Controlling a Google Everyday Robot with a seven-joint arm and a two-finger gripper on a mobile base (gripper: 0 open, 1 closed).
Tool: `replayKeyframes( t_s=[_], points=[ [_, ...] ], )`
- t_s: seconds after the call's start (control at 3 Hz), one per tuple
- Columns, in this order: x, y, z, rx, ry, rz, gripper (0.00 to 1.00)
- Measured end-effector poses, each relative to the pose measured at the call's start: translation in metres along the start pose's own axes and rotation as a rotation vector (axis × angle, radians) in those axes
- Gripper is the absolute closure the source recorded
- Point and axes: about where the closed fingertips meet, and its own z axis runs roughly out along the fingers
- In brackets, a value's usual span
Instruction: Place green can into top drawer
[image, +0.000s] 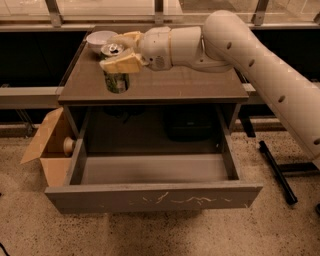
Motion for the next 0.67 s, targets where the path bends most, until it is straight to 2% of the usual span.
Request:
replayKeyframes(
  t_s=[0.33,0.67],
  points=[
    [0.016,0.045,0.004,-0.038,-0.005,0.034,1.0],
    [0.045,0.087,0.006,-0.053,-0.021,0.104,1.0]
  ],
)
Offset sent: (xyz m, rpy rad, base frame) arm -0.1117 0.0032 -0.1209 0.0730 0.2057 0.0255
